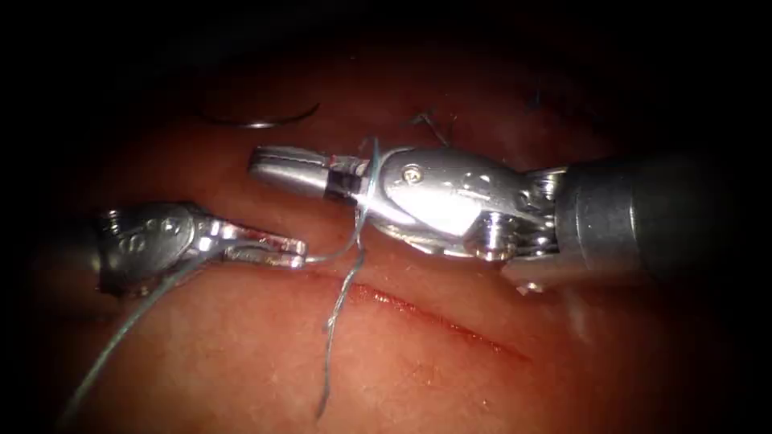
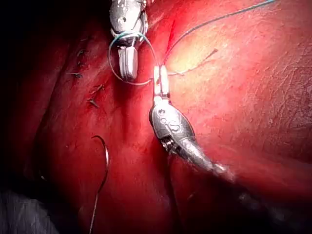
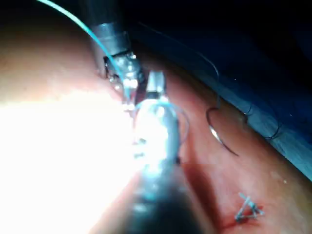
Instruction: Wound Closure
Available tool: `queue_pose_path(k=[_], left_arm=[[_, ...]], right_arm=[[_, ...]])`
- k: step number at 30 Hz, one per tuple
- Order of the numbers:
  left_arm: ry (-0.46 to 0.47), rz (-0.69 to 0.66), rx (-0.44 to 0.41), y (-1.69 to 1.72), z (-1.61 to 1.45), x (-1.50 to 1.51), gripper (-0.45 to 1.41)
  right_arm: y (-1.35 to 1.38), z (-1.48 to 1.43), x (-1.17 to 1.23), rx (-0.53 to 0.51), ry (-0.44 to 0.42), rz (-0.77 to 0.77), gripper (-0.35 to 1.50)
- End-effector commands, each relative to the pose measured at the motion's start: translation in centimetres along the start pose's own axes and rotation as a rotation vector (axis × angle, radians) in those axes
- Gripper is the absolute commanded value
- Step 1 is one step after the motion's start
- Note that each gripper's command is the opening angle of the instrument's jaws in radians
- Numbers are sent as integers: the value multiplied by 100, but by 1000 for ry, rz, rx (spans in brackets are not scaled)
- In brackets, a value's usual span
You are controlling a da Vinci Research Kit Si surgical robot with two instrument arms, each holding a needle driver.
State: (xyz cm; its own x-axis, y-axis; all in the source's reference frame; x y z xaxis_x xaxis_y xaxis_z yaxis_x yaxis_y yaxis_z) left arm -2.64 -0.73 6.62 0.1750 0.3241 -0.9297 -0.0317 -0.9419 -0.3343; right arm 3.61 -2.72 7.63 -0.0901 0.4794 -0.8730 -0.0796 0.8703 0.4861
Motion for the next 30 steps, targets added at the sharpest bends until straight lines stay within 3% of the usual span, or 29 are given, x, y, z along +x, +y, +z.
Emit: queue_pose_path(k=[1, 5, 6, 9, 12, 22, 30], left_arm=[[2, 2, -1, -3, 3, -8, -45], [5, 1, 3, -10, 2, -12, -45], [5, 2, 4, -13, 1, -13, -45], [6, 1, 7, -18, -1, -16, -45], [3, 4, 10, -21, -2, -20, -45], [3, 2, 14, -27, -6, -27, -45], [3, 2, 13, -26, -6, -27, -45]], right_arm=[[1, 7, -4, 14, 10, 5, 10], [1, 7, -4, 81, 36, 22, 59], [0, 7, -4, 116, 46, 34, 61], [-1, 3, -3, 179, 65, 36, 59], [-4, -3, -2, 251, 70, 37, 46], [-14, -7, -1, 476, -29, 10, 34], [-21, -6, -8, 601, -111, -36, 36]])
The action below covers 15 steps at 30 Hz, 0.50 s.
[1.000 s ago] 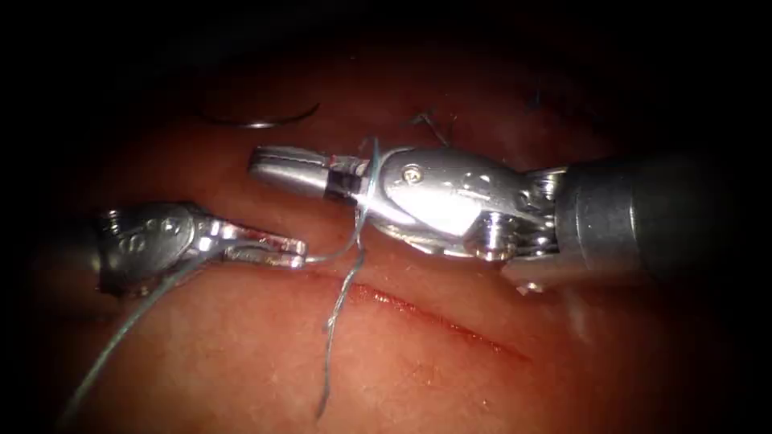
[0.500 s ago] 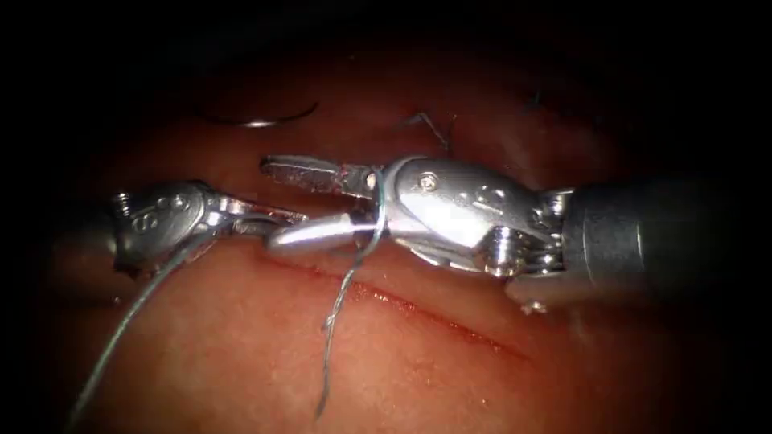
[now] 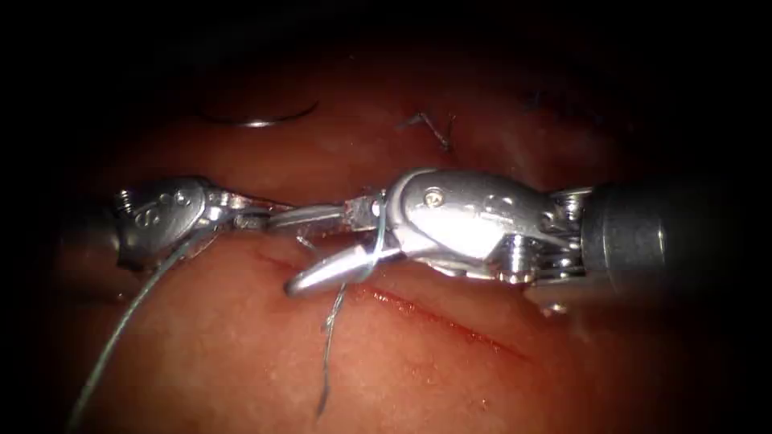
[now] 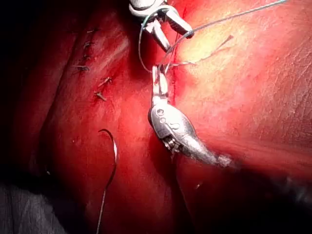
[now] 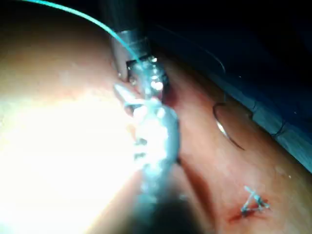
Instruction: Wound Closure
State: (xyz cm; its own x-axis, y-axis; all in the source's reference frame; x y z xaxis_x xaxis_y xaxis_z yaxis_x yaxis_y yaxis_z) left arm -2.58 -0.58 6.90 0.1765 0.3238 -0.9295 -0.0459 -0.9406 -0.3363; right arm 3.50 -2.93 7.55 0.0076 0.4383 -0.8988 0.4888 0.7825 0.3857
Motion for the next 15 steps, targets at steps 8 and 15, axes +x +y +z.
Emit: queue_pose_path(k=[8, 15], left_arm=[[0, 0, -2, -1, -1, -6, -45], [-2, -2, -4, 0, -3, -6, -45]], right_arm=[[-5, 15, -19, 128, -94, -40, 39], [-24, 26, -43, 218, -131, -61, 79]])
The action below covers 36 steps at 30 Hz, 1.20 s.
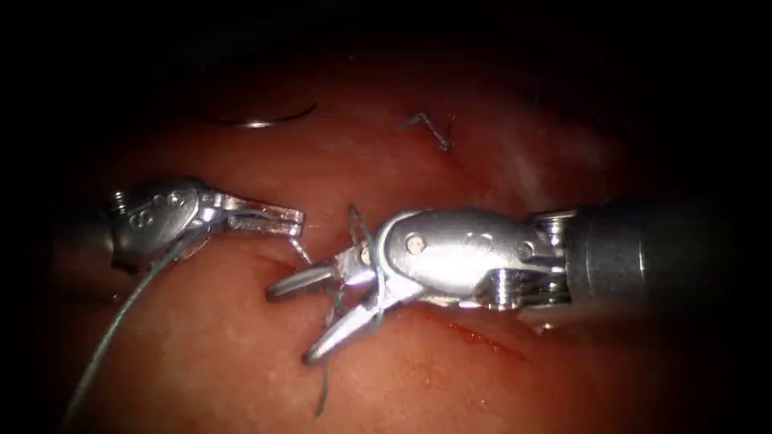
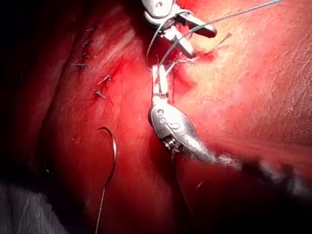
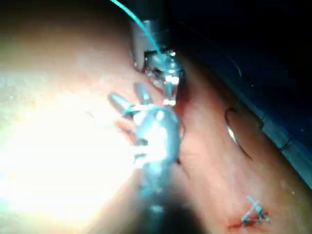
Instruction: Wound Closure
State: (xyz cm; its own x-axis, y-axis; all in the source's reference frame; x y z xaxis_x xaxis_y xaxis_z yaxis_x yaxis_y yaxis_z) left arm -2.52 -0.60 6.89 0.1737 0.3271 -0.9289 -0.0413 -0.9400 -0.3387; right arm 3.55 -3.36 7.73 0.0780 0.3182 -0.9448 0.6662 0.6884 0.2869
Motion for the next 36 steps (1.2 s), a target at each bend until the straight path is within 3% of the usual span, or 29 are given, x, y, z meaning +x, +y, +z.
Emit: queue_pose_path(k=[1, 5, 10, 16, 23, 31, 32, 35, 36], left_arm=[[1, 1, -1, -2, 3, -7, -45], [1, 1, 0, -2, 3, -7, -45], [0, 1, -1, -1, 2, -7, -45], [-2, 2, 1, 0, 1, -9, -45], [-3, 2, 1, 0, 1, -9, -45], [-1, -2, 1, 2, 0, -9, -45], [-2, -1, 3, 2, 0, -9, -45], [-3, -2, 2, 4, -1, -9, -45], [-2, -6, 2, 6, -2, -8, -45]], right_arm=[[-1, 10, -10, 11, 0, 4, 88], [-14, 19, -22, 53, -25, 24, 99], [-20, 19, -25, 79, -34, 43, 99], [-28, 23, -28, 117, -46, 43, 84], [-33, 34, -40, 144, -118, 43, 79], [-21, 35, -47, 105, -173, 44, 72], [-19, 34, -48, 103, -188, 45, 57], [-15, 31, -49, 106, -212, 53, -30], [-13, 28, -50, 107, -221, 59, -35]])
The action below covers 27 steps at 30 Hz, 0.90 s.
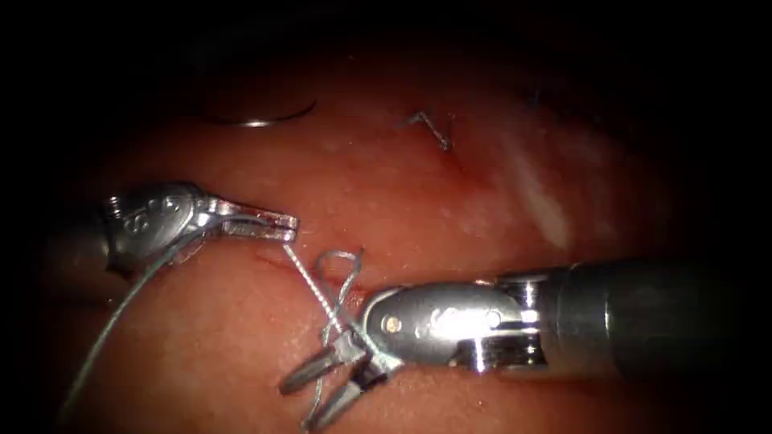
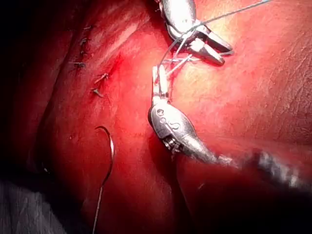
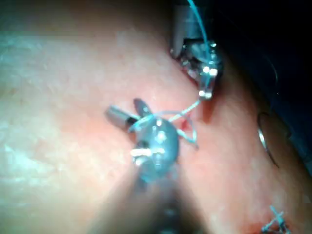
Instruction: Wound Closure
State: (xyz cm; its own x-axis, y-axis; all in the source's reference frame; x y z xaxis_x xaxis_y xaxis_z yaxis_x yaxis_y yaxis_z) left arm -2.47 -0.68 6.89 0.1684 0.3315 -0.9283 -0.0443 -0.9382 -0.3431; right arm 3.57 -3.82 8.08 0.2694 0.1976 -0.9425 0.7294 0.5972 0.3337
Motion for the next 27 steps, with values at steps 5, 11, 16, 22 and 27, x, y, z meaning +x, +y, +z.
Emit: queue_pose_path(k=[5, 11, 16, 22, 27], left_arm=[[-1, -4, -4, 5, 1, -6, -45], [-13, -11, -7, 23, -9, -2, -45], [-32, -21, -12, 55, -21, 1, -45], [-55, -30, -25, 98, -35, 5, -45], [-66, -34, -29, 127, -41, 10, -45]], right_arm=[[14, -11, -4, -13, -8, 13, -35], [24, -39, 2, -78, -4, 34, -35], [27, -54, 10, -123, 4, 50, -35], [28, -56, 11, -138, 17, 53, -35], [31, -63, 9, -157, 19, 64, -35]])
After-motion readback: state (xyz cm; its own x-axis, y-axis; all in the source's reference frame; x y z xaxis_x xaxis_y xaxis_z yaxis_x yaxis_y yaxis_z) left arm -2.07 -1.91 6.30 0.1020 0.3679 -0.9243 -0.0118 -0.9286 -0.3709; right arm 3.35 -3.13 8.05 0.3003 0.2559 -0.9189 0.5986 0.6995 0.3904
